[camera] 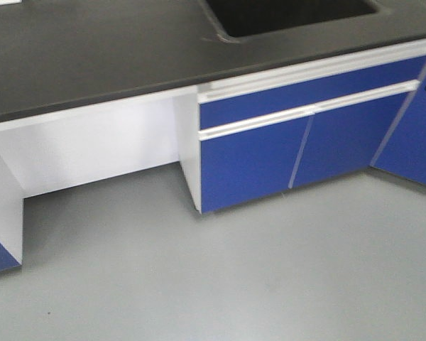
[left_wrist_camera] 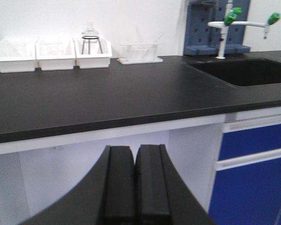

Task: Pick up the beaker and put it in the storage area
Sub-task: 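Drive the base away from the sink counter holding the beaker, then turn and drive the base to the counter with the wall outlet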

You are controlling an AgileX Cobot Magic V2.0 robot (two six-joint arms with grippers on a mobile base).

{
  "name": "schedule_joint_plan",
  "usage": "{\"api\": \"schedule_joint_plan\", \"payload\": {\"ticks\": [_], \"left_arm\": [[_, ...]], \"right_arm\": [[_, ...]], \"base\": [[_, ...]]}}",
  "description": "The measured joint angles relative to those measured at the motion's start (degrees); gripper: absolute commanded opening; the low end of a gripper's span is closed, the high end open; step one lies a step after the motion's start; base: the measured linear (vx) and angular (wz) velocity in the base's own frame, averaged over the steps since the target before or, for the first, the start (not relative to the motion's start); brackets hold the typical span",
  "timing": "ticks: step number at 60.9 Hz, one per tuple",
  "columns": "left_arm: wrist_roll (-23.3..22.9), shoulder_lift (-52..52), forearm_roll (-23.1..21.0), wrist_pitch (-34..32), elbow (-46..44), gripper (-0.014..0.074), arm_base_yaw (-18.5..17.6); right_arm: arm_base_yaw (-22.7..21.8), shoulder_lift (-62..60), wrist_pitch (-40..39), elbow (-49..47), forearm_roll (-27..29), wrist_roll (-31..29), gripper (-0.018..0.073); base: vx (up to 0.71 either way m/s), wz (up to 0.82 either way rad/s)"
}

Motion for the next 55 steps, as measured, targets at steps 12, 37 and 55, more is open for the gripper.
{"api": "schedule_joint_plan", "payload": {"ticks": [12,37,55], "left_arm": [[0.00,0.00,0.00,0.00,0.00,-0.0008,0.00],[0.00,0.00,0.00,0.00,0.00,-0.0008,0.00],[0.00,0.00,0.00,0.00,0.00,-0.0008,0.00]], "right_arm": [[0.00,0.00,0.00,0.00,0.00,0.00,-0.0003],[0.00,0.00,0.00,0.00,0.00,0.00,-0.0003],[0.00,0.00,0.05,0.00,0.00,0.00,-0.0003]], "base": [[-0.28,-0.40],[-0.24,-0.65],[-0.19,-0.70]]}}
